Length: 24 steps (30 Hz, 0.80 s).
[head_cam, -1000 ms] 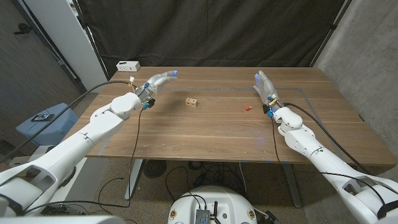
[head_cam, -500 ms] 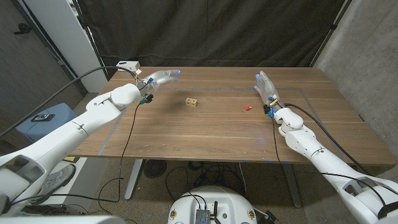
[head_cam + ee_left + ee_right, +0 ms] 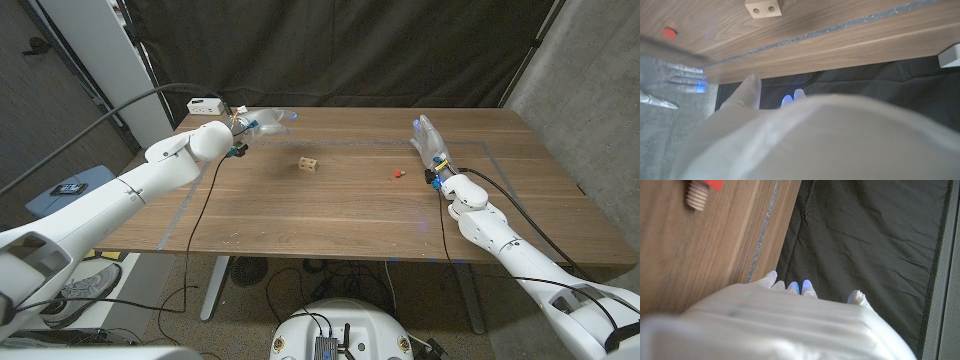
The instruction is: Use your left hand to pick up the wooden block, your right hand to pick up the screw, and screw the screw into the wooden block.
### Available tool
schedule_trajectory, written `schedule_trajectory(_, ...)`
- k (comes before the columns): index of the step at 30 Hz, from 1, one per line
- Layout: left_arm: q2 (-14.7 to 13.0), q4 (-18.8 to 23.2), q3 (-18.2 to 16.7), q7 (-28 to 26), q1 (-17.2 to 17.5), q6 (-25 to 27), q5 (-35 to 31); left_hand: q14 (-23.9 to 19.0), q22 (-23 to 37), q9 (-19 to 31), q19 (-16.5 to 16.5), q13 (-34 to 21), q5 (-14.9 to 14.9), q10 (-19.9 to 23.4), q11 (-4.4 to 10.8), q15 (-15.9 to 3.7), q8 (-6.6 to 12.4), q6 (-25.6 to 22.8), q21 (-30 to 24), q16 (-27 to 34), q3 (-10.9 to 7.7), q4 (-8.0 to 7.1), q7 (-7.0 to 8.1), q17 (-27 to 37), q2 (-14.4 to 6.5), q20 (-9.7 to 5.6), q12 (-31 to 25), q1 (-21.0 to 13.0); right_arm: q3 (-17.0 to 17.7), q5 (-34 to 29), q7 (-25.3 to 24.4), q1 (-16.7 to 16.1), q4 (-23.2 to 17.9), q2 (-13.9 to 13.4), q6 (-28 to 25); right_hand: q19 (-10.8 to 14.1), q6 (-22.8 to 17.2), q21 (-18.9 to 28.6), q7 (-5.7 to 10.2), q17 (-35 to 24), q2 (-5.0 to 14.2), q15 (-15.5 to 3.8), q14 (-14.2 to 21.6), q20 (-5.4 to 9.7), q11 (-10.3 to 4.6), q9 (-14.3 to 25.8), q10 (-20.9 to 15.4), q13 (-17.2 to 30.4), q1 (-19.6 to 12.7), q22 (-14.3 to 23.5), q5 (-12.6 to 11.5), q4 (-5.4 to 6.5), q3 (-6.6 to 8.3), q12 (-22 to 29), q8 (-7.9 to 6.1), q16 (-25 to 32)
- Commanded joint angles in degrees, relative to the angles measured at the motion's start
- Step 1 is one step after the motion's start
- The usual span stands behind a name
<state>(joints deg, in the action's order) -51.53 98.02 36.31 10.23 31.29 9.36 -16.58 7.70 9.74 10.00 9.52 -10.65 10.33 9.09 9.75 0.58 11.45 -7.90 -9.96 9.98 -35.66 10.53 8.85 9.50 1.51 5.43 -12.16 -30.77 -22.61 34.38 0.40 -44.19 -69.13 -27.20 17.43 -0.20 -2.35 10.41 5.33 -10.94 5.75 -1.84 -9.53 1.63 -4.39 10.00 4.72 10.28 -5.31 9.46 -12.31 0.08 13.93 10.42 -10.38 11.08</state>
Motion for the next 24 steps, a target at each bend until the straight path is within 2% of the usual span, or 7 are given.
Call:
schedule_trajectory(1, -0.1, 2.7, 3.9, 6.9, -4.9, 1.5, -9.2, 1.1, 0.2, 0.1, 3.4, -0.2, -0.3, -0.2, 0.57, 0.20, 0.15, 0.1, 0.1, 0.0, 0.70, -0.07, 0.35, 0.2, 1.3, 0.72, 0.3, -0.8, 0.2, 0.4, 0.6, 0.7, 2.0, 0.7, 1.0, -0.3, 0.0, 0.3, 0.47, -0.1, 0.98, 0.19, -1.5, 1.02, -0.02, 0.2, 0.2, 0.1, -0.2, 0.2, -0.3, -0.01, 0.35, 0.4, -0.34, 0.2)
schedule_trajectory(11, 0.1, 3.0, 5.4, 12.9, -8.0, 0.0, -15.2, 1.5, 0.2, 0.2, 5.1, -0.3, 0.1, 1.7, 0.85, 0.88, 0.74, -1.5, -0.1, 0.2, 1.63, -0.13, 0.40, 0.2, 3.5, 1.78, -0.3, -2.5, 0.3, 0.2, 0.7, 1.2, 2.8, 0.7, 1.5, -0.2, -0.2, 0.3, 0.39, 0.0, 0.90, 0.18, -1.3, 0.85, 0.42, 0.2, 0.1, 0.1, -0.3, 0.2, -0.3, -0.07, 0.45, 0.5, -0.38, 0.2)
schedule_trajectory(17, 1.3, 3.8, 6.7, 17.4, -9.6, 2.1, -19.6, 2.5, 0.2, 0.2, 6.7, -0.3, 0.5, 1.3, 1.07, 1.20, 0.46, -1.0, 0.0, 0.1, 2.18, -0.21, 0.46, 0.2, 4.7, 2.70, 0.0, -3.5, 0.3, 0.4, 1.3, 1.3, 3.1, 0.8, 1.7, -0.3, -0.2, 0.3, 0.38, 0.0, 0.79, 0.18, -1.4, 0.72, 0.20, 0.2, 0.2, 0.1, -0.3, 0.2, -0.3, -0.09, 0.47, 0.4, -0.37, 0.2)
schedule_trajectory(20, 1.9, 4.1, 7.6, 18.9, -10.3, 2.6, -22.4, 2.8, 0.3, 0.3, 6.5, -0.3, 0.8, 0.8, 1.02, 1.38, 0.16, -0.3, -0.5, 0.2, 2.46, -0.28, 0.54, 0.3, 5.3, 4.63, 0.2, -4.5, 0.2, 0.4, 1.2, 1.3, 3.0, 0.8, 1.6, -0.4, -0.2, 0.3, 0.46, 0.0, 0.73, 0.23, -1.5, 0.67, 0.17, 0.2, 0.1, 0.1, -0.3, 0.2, -0.3, -0.09, 0.46, 0.4, -0.34, 0.1)
schedule_trajectory(24, 2.8, 4.6, 8.2, 20.2, -10.5, 3.7, -25.3, 3.0, 0.3, 0.3, 6.9, -0.4, 0.9, 0.9, 1.16, 1.57, 0.26, -0.6, -0.4, 0.2, 2.56, -0.30, 0.73, 0.3, 5.6, 5.57, 0.2, -5.1, 0.2, 0.1, 0.6, 1.1, 2.7, 0.6, 1.4, -0.4, -0.2, 0.2, 0.50, 0.0, 0.69, 0.27, -1.6, 0.67, 0.14, 0.2, 0.2, 0.1, -0.3, 0.2, -0.3, -0.09, 0.46, 0.4, -0.33, 0.1)
